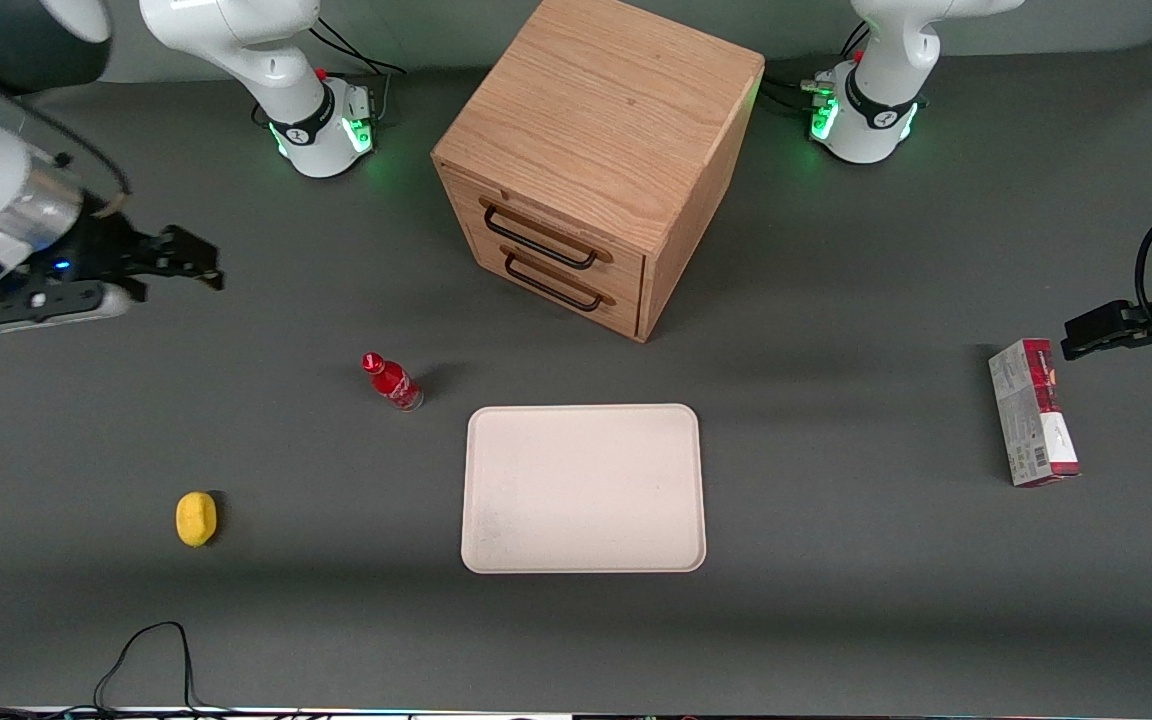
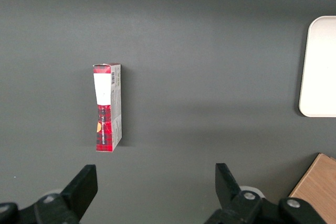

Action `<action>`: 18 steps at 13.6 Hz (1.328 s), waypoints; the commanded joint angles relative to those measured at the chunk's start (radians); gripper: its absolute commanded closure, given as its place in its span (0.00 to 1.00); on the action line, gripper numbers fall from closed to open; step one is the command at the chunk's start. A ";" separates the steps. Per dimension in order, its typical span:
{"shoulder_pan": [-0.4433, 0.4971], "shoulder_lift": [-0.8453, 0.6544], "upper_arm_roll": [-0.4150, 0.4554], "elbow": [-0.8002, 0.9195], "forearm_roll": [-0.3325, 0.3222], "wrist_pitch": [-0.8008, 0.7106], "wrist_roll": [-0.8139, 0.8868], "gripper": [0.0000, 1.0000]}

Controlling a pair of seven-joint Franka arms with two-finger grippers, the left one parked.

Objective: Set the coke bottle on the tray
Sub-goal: 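Move the open right gripper over the red Coca-Cola bottle, then lower the right gripper and close it around the red bottle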

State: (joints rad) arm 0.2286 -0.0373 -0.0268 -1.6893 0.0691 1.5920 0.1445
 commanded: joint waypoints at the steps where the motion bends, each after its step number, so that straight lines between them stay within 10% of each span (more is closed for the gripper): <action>1: 0.119 0.030 -0.004 0.085 0.017 -0.052 0.182 0.00; 7: 0.156 0.014 -0.007 -0.025 0.015 -0.055 0.190 0.00; 18: 0.156 0.217 -0.010 -0.314 0.003 0.532 0.175 0.00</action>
State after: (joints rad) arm 0.3844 0.1266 -0.0339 -2.0118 0.0692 2.0755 0.3377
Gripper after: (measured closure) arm 0.000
